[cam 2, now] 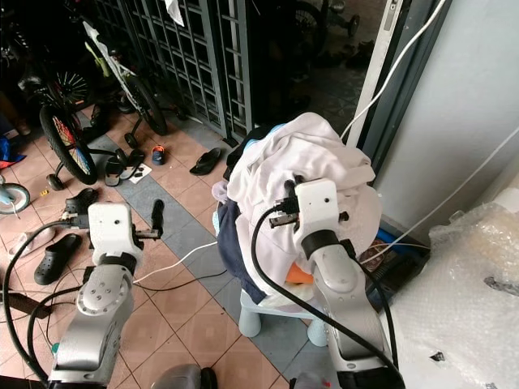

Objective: Clothes washing

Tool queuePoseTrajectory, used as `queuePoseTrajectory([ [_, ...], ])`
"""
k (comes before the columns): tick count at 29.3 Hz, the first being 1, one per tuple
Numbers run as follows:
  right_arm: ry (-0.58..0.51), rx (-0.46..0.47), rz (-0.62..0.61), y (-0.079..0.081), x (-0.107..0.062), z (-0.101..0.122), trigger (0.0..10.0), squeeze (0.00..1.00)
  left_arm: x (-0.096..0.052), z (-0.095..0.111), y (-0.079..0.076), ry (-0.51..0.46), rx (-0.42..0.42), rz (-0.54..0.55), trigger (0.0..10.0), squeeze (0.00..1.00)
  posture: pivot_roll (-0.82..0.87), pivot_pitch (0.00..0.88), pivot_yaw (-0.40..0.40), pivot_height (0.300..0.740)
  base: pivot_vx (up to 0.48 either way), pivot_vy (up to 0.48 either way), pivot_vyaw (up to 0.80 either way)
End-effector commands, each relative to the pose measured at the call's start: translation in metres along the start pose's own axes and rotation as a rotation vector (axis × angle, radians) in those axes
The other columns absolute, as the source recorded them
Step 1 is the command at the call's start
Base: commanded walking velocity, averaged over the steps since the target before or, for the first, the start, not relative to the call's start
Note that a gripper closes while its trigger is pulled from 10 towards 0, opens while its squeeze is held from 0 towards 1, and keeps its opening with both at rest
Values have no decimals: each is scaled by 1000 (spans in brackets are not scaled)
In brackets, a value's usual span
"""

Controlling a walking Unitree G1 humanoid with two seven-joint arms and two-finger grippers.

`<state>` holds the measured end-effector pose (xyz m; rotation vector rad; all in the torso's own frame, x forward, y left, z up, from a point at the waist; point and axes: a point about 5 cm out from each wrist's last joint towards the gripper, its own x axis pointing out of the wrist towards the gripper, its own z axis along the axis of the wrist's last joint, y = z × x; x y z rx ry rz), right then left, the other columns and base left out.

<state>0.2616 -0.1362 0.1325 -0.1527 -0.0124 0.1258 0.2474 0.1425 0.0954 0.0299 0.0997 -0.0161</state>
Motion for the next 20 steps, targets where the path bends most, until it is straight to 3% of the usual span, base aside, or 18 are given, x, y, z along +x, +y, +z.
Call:
queuePoseTrajectory([
  [1,31,-2,-68,-13,-5,-8,10000,0,-5,3,-1,-9,-34,-79,10000,0,-16,0,78,740,0,0,0],
  [12,61,-23,-113,-26,-14,-15,10000,0,-9,3,0,-11,-34,-105,10000,0,-16,0,74,740,0,0,0],
  [15,81,-51,-171,-37,-16,-18,10000,0,-12,2,0,-4,-42,-135,10000,0,-16,0,73,740,0,0,0],
  [20,74,-42,-162,-34,-12,-17,10000,0,-11,1,0,-2,-41,-142,10000,0,-15,0,73,740,0,0,0],
])
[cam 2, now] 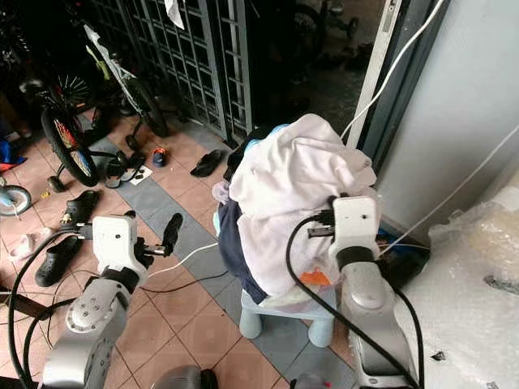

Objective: Clothes washing

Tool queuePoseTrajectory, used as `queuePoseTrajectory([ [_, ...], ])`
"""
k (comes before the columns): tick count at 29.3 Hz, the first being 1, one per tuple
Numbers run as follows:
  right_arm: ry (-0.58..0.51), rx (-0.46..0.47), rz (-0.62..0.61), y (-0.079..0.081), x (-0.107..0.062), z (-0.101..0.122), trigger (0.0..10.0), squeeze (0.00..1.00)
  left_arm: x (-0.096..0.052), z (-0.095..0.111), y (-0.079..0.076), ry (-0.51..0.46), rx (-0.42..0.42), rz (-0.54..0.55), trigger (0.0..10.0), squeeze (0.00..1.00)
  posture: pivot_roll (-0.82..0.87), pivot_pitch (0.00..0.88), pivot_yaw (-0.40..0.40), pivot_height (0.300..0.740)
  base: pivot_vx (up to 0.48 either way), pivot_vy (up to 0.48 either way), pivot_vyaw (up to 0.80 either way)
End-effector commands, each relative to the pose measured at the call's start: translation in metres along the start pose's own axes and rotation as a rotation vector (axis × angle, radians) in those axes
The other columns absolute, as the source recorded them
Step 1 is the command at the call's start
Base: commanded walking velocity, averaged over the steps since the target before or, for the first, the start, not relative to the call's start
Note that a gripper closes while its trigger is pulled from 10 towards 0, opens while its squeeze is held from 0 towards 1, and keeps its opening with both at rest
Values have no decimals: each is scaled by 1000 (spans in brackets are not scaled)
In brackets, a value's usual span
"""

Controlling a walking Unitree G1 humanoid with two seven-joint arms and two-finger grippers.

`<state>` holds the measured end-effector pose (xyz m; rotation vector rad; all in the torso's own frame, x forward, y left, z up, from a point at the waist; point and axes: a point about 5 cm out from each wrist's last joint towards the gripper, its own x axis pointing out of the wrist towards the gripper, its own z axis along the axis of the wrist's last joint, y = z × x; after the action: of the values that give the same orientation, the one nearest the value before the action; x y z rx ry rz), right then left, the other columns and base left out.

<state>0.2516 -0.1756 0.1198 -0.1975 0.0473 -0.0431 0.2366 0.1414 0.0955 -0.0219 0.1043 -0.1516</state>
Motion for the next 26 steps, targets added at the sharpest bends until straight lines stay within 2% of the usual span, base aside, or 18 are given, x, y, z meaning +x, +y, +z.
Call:
queuePoseTrajectory([
  [1,-1,0,1,2,2,1,10000,0,0,2,1,-4,5,-5,10000,0,-15,0,73,740,0,0,0],
  [4,21,20,17,4,3,0,10000,0,0,3,1,-2,2,-14,10000,0,-17,0,71,740,0,0,-185],
  [17,18,11,13,1,6,1,10000,0,4,5,1,-14,11,-19,10000,0,-20,0,56,740,0,0,-788],
  [21,6,1,37,4,6,4,10000,0,8,11,2,-37,24,-15,10000,0,-28,1,48,740,0,0,0],
  [26,-2,12,62,11,3,3,10000,0,5,8,4,-24,21,-4,10000,0,-26,2,57,740,0,0,0],
])
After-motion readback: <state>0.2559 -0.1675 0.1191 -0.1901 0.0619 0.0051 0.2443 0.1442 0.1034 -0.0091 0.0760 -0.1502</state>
